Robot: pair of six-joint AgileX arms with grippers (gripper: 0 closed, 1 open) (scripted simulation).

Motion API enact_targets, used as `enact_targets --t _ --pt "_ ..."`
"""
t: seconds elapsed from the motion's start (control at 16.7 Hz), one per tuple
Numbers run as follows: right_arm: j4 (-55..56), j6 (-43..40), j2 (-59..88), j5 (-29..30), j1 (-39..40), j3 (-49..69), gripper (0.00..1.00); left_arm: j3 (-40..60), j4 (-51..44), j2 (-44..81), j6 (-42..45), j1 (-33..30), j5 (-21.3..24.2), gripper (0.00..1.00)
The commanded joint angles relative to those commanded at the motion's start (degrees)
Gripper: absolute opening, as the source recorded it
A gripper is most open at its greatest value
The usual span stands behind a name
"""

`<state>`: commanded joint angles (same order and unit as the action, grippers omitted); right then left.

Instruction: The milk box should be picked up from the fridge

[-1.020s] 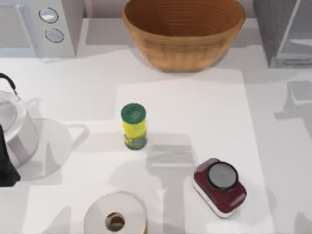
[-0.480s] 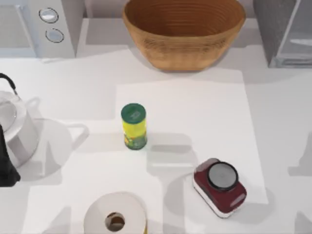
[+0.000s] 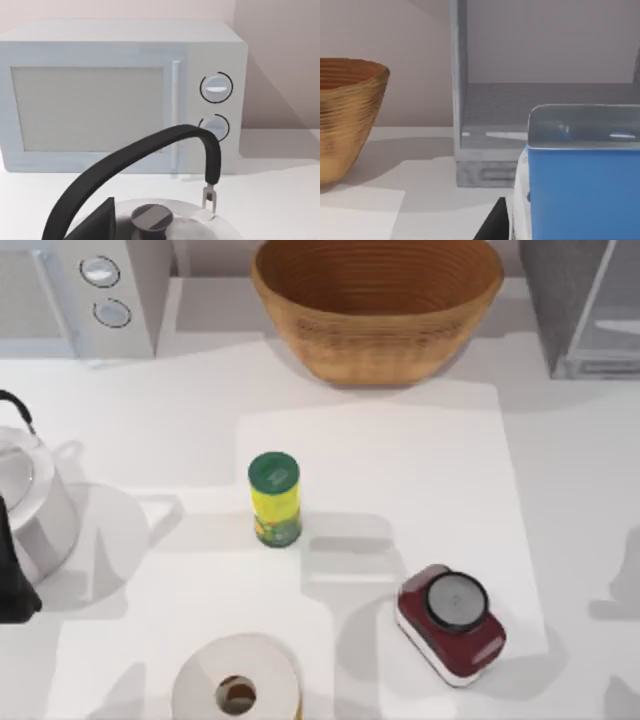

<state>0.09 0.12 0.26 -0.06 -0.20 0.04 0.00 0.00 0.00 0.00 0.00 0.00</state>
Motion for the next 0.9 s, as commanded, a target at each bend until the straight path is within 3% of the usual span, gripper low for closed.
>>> enact_targets --t 0.36,0.9 --pt "6.9 -0.1 8.2 -2.8 -0.6 1.5 0.00 0.0 0.0 0.0 0.0 0.0 0.0 1.00" --pt "39.9 0.0 48.2 -17.4 -2.1 8.7 0.00 0.0 0.0 0.0 0.0 0.0 0.0 1.00"
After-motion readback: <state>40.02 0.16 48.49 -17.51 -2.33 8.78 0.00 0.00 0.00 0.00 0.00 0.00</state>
